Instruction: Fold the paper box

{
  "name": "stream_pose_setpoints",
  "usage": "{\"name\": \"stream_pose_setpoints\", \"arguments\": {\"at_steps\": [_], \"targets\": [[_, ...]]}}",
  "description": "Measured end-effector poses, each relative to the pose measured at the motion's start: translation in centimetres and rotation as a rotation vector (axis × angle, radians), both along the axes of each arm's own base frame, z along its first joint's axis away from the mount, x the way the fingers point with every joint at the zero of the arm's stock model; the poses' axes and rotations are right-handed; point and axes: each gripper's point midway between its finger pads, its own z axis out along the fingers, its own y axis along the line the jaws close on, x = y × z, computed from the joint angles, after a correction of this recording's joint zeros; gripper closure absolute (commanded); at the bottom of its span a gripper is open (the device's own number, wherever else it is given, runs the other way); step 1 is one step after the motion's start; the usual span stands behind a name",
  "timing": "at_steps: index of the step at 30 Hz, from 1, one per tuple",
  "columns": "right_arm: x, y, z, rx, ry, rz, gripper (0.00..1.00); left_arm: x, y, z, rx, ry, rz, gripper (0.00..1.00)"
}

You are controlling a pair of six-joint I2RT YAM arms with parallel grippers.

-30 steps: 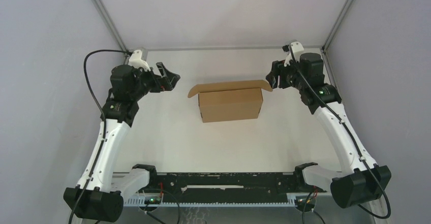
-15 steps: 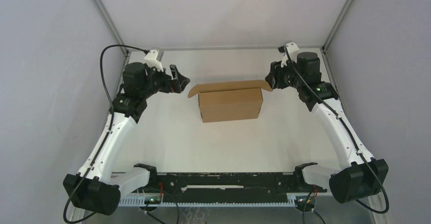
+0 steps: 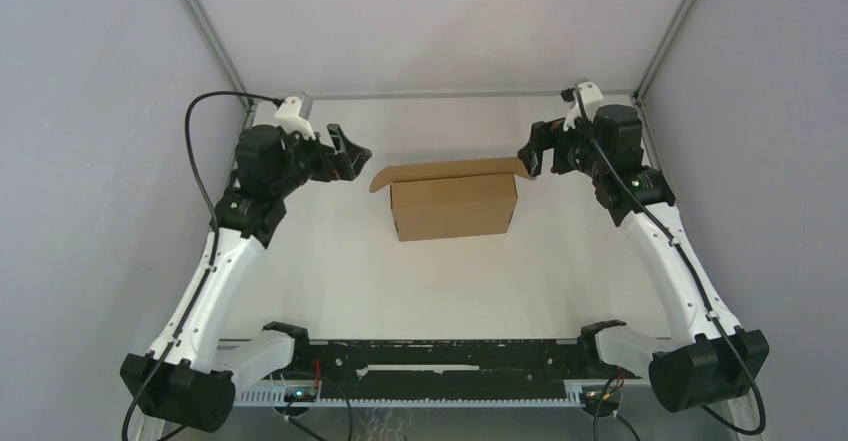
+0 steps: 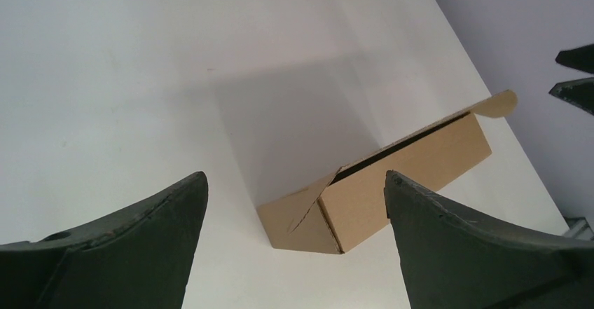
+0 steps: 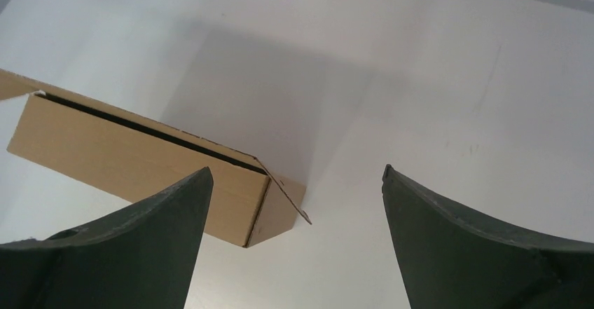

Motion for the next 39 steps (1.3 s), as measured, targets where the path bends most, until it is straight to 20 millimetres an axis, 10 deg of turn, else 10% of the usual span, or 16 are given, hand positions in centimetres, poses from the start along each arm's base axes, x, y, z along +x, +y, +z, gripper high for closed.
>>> {"name": "stream_pose_setpoints", "arguments": {"at_steps": [17, 20, 24, 27, 39], "targets": [[-0.3, -3.2, 3.0, 0.217, -0.009, -0.193, 0.00, 0.2, 0.8, -0.2, -0.034, 0.081, 0.085, 0.00], [-0.6, -3.0, 3.5, 0.212, -0.032, -0.171, 0.18, 0.0, 0.6, -0.4, -0.026, 0.090, 0.080, 0.00], [-0.3, -1.8, 2.6, 0.187, 0.002, -0.106, 0.46, -0.5, -0.2, -0.7, -0.001, 0.088, 0.045, 0.16], [-0.3, -0.5, 1.0, 0.147, 0.051, -0.052, 0.49, -1.0, -0.7, -1.1, 0.030, 0.091, 0.015, 0.35], [-0.5, 1.6, -2.3, 0.055, 0.131, 0.060, 0.53, -3.2, -1.3, -0.5, 0.113, 0.029, -0.078, 0.44]]}}
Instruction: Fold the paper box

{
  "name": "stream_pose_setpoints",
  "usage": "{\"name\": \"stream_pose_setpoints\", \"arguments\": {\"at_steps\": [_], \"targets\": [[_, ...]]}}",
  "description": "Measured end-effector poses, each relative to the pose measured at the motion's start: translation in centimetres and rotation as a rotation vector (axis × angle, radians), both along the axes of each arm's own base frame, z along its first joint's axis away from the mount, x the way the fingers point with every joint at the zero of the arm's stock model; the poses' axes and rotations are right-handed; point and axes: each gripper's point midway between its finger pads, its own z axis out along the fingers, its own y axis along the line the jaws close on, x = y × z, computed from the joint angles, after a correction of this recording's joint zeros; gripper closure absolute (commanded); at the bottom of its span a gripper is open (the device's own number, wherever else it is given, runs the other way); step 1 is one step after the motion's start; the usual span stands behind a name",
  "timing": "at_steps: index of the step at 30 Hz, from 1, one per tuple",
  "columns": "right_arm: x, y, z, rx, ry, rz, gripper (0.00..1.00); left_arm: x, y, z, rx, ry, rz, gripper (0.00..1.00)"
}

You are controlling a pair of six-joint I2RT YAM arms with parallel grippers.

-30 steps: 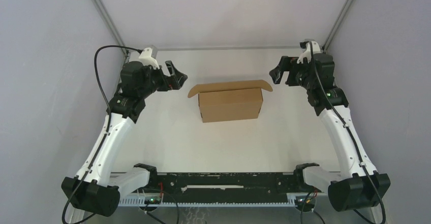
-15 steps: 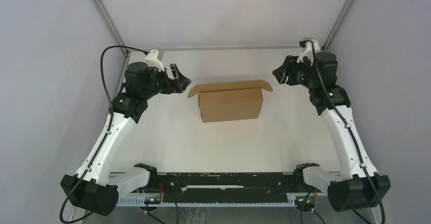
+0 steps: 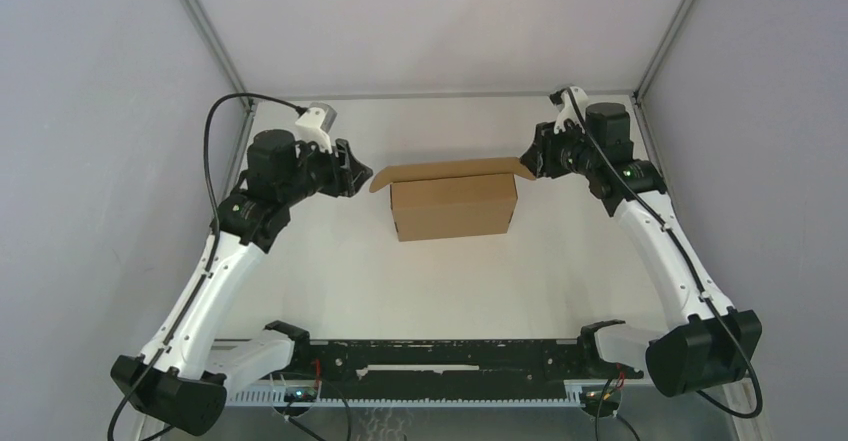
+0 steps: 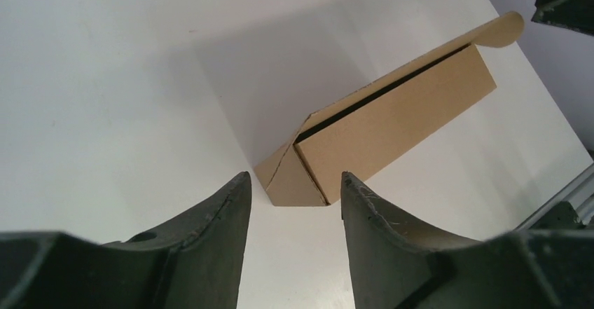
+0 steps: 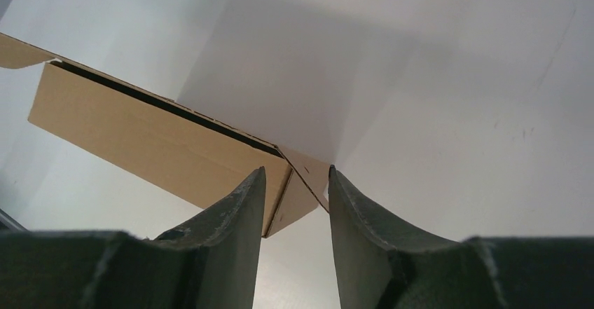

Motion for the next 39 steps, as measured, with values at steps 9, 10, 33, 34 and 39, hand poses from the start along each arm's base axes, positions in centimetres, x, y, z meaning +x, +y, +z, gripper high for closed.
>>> {"name": "stream_pose_setpoints", "arguments": {"at_steps": [9, 10, 33, 34, 39], "targets": [[0.4, -0.1, -0.8, -0.034, 0.006, 0.004, 0.53, -0.3, -1.1, -1.5, 0.067, 0.013, -0.068, 0.36], [0.4, -0.1, -0.8, -0.035, 0.007, 0.005, 0.53, -0.3, -1.0, -1.5, 0.071, 0.014, -0.069, 0.38], [0.4, 0.0, -0.6, -0.012, -0.003, 0.043, 0.60, 0.7, -1.5, -3.8, 0.124, 0.057, -0.101, 0.45], [0.4, 0.0, -0.6, -0.010, -0.004, 0.044, 0.60, 0.7, -1.6, -3.8, 0.124, 0.058, -0.102, 0.44], [0.4, 0.2, -0.5, -0.003, -0.005, 0.055, 0.60, 0.8, -1.7, -4.1, 0.124, 0.063, -0.106, 0.45]]}}
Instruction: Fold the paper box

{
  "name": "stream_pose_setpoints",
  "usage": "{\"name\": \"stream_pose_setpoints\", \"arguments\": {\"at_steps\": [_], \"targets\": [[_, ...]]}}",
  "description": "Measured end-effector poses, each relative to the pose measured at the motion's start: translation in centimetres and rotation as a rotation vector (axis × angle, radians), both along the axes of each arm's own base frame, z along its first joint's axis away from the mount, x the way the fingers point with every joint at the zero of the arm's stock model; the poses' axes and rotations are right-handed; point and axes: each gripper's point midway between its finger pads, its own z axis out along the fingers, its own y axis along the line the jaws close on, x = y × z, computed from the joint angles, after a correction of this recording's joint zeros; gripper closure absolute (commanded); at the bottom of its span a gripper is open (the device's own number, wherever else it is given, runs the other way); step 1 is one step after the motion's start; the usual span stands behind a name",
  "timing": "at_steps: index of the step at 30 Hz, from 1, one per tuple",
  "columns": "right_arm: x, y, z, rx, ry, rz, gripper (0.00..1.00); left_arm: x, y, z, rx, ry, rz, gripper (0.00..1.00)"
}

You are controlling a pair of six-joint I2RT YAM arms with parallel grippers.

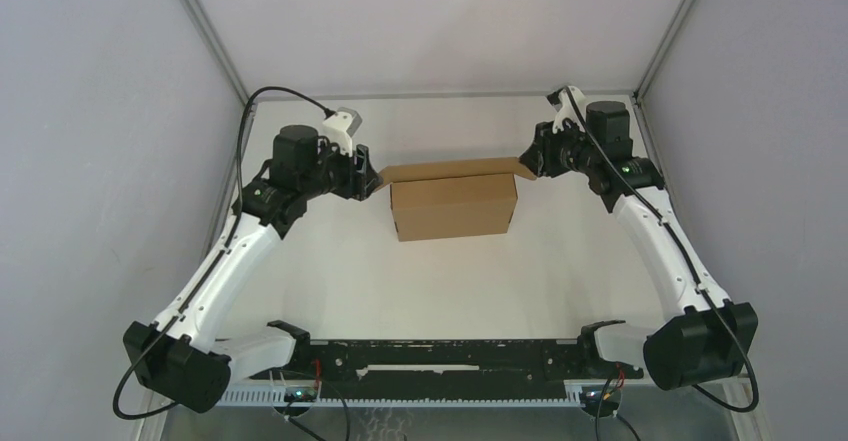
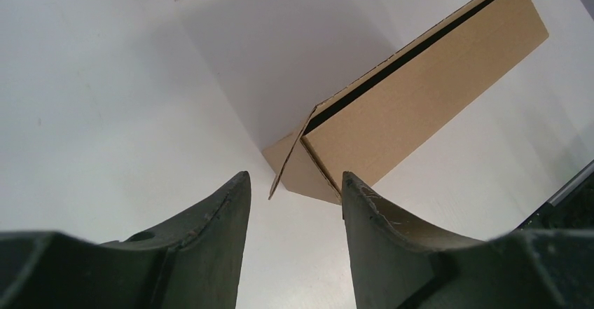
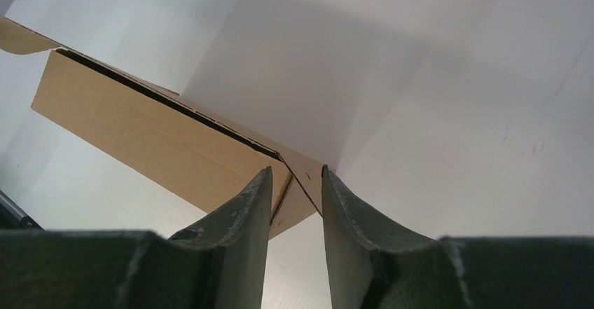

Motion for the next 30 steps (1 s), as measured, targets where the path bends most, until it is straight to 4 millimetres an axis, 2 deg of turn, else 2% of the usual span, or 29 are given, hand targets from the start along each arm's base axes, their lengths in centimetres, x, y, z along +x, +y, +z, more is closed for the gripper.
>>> {"name": "stream_pose_setpoints", "arguments": {"at_steps": [12, 18, 30], "targets": [[0.5, 0.3, -1.4, -0.003, 0.037, 0.018, 0.64, 0.1, -0.1, 0.0, -0.002, 0.000, -0.003, 0.45], [0.5, 0.4, -1.6, -0.003, 0.044, 0.022, 0.69, 0.2, -0.2, -0.2, -0.001, 0.004, -0.004, 0.46], [0.6, 0.5, -1.8, -0.003, 0.049, 0.024, 0.70, 0.1, -0.5, -0.3, -0.008, 0.010, -0.027, 0.49]]}}
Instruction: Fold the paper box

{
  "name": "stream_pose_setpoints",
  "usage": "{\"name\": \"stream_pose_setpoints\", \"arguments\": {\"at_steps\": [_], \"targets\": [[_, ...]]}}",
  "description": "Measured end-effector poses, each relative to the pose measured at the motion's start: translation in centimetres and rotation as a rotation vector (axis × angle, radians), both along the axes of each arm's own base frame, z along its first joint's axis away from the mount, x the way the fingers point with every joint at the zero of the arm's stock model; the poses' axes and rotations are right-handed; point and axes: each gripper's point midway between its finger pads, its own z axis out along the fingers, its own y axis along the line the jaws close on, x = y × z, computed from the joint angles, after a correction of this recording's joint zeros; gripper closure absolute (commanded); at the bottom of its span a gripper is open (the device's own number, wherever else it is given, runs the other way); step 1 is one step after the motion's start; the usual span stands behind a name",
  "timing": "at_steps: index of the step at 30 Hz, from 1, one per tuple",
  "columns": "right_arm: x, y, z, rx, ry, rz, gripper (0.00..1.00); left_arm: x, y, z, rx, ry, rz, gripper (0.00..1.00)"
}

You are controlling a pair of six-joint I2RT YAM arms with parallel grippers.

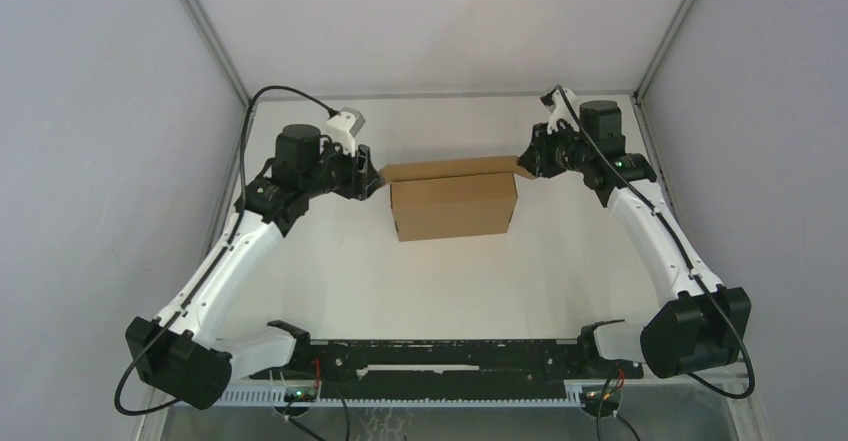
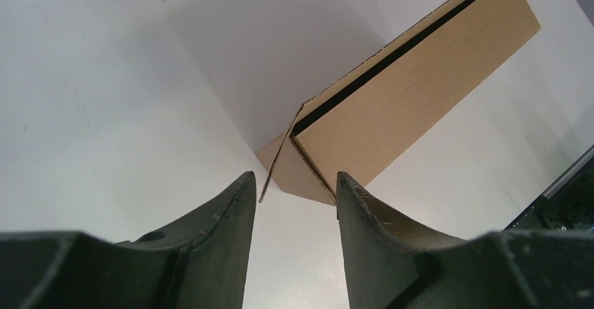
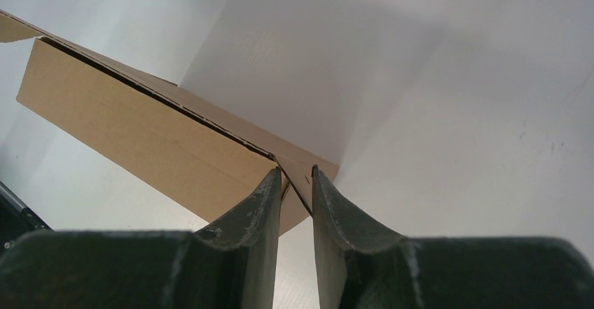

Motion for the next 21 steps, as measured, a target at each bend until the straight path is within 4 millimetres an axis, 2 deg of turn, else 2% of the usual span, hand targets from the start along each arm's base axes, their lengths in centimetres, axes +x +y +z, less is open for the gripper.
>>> {"name": "stream_pose_setpoints", "arguments": {"at_steps": [11, 17, 21], "targets": [[0.0, 0.1, 0.0, 0.000, 0.000, 0.002, 0.71, 0.5, -0.2, -0.9, 0.013, 0.019, -0.007, 0.58], [0.0, 0.1, 0.0, 0.000, 0.000, 0.002, 0.71, 0.8, -0.3, -1.9, 0.025, 0.043, -0.009, 0.58], [0.0, 0.1, 0.0, 0.000, 0.000, 0.002, 0.71, 1.1, -0.5, -1.7, 0.025, 0.041, -0.009, 0.58]]}}
